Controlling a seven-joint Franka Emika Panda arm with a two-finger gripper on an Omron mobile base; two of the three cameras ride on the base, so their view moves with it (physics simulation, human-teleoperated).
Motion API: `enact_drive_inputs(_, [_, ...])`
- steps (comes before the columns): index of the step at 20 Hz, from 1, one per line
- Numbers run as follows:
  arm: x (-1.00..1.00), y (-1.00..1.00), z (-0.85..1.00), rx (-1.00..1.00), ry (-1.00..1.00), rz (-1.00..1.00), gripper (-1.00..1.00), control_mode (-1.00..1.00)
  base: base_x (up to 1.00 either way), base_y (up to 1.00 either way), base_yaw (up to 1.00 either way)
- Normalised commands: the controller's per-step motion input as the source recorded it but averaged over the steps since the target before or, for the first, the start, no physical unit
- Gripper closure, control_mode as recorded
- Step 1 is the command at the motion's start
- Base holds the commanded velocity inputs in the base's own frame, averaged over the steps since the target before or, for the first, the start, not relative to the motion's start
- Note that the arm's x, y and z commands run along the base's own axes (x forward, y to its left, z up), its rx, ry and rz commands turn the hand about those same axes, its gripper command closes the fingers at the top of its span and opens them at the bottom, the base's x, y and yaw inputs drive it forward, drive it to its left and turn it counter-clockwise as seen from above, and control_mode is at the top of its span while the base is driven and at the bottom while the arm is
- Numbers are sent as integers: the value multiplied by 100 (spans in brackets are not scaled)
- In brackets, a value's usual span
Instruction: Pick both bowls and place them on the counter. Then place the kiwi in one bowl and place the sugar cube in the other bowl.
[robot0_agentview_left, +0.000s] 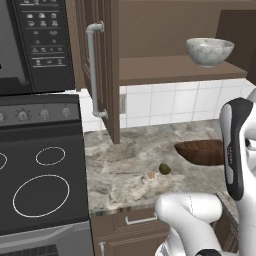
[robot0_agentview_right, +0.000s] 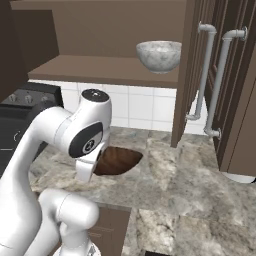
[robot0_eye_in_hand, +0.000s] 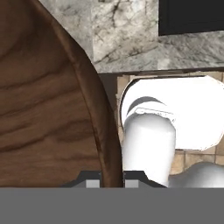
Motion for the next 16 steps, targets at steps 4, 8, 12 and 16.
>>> enact_drive_inputs(4, [31,-38,-43,0,0,-10,100,-100,0,0,0])
enact_drive_inputs(8, [39,-28,-39,0,0,-4,100,-100,0,0,0])
enact_drive_inputs(12, [46,-21,-37,0,-2,0,100,-100,0,0,0])
enact_drive_inputs(16, [45,-8,-38,0,-6,0,100,-100,0,0,0])
